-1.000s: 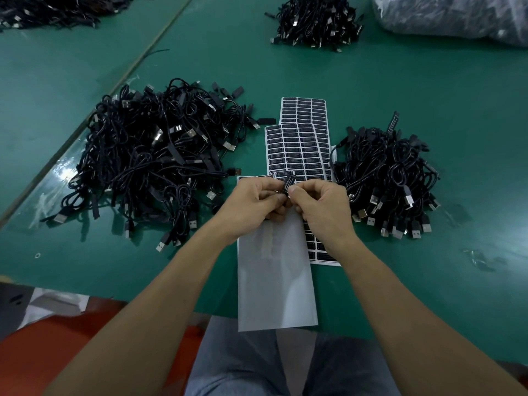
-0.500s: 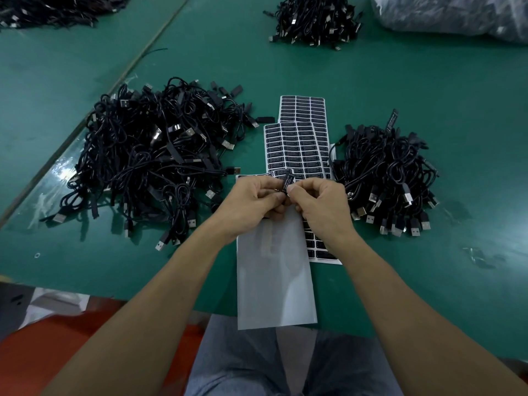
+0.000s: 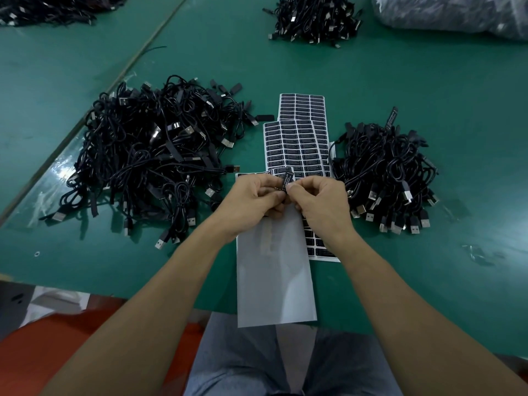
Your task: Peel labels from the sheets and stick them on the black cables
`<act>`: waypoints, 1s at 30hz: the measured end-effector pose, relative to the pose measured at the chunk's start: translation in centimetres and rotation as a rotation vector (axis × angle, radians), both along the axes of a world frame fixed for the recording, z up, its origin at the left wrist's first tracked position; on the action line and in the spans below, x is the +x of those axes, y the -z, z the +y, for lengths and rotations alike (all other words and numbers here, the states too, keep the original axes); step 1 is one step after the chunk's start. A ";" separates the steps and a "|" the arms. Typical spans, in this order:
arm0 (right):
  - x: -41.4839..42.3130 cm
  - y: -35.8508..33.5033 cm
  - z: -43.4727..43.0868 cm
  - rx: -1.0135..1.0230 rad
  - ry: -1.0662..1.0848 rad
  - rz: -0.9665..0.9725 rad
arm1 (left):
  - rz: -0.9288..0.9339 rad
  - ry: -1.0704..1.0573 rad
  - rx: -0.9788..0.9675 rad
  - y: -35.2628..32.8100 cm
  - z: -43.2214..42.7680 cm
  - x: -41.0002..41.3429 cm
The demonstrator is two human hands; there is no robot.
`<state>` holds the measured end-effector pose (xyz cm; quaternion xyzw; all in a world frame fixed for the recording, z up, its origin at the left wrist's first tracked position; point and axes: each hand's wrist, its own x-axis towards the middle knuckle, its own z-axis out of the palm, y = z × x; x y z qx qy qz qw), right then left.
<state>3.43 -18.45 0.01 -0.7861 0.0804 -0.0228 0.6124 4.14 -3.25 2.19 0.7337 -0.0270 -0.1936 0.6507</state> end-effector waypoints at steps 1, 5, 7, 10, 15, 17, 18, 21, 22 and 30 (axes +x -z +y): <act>0.0 0.0 0.0 -0.004 -0.001 0.000 | 0.003 -0.003 0.002 0.0 0.0 0.0; 0.1 0.0 0.0 -0.023 0.010 -0.003 | 0.005 -0.004 0.013 -0.1 -0.1 0.0; 0.1 0.1 0.1 -0.031 0.021 -0.005 | 0.006 -0.004 0.008 -0.2 -0.2 0.0; 0.0 0.0 0.1 -0.022 0.017 -0.005 | 0.007 -0.027 0.001 -0.4 -0.3 -0.1; 0.1 0.0 0.1 -0.020 0.013 -0.007 | -0.016 -0.033 0.024 -0.4 -0.5 0.0; 0.1 0.0 0.1 -0.024 0.016 -0.010 | -0.022 -0.031 0.036 -0.3 -0.5 0.0; 0.1 0.0 0.1 -0.026 0.017 -0.013 | -0.023 -0.030 0.039 -0.3 -0.5 0.0; 0.0 -0.1 0.1 -0.036 0.021 -0.016 | -0.024 -0.027 0.037 -0.3 -0.5 0.0; 0.0 -0.1 0.1 -0.037 0.021 -0.014 | -0.024 -0.026 0.035 -0.4 -0.5 0.0; 0.0 -0.2 0.0 -0.028 0.000 -0.011 | -0.033 -0.008 0.037 -0.3 -0.4 0.0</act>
